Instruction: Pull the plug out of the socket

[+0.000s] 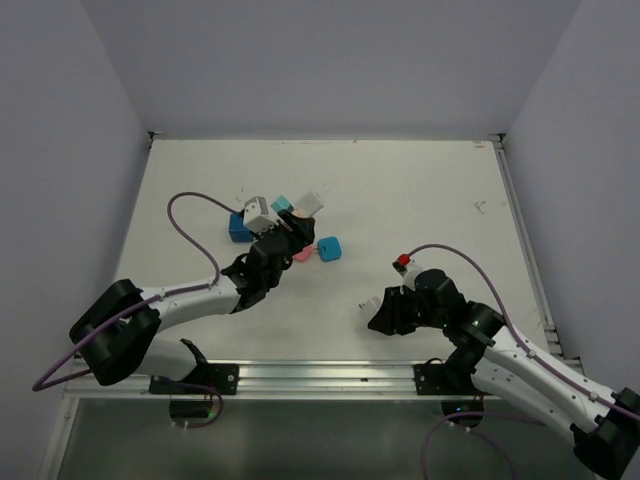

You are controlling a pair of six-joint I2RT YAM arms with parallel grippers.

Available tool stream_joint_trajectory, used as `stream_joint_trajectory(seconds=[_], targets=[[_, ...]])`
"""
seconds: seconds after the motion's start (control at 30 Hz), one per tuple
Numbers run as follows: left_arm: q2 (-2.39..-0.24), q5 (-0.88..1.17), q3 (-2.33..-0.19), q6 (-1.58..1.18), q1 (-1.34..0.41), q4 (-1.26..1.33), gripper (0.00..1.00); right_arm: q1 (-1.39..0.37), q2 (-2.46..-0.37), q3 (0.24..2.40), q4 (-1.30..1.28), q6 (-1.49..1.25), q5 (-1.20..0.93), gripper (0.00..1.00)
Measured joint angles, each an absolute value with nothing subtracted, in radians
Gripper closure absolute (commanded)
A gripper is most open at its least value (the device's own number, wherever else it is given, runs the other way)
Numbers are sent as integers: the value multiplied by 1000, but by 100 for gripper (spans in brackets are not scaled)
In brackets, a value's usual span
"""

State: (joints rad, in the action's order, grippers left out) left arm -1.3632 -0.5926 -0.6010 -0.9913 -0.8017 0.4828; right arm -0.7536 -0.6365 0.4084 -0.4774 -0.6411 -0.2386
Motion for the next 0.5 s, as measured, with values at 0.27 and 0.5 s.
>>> stream_joint_trajectory(seconds=[0.27,0.5], targets=[[-1255,-565,-603,-889,-808,481,100,-754,-679,391,-427,-691,-199,100],[-1043,-476,-609,-742,-808,350,100,-737,-919,387,-270,-726,-129,100]])
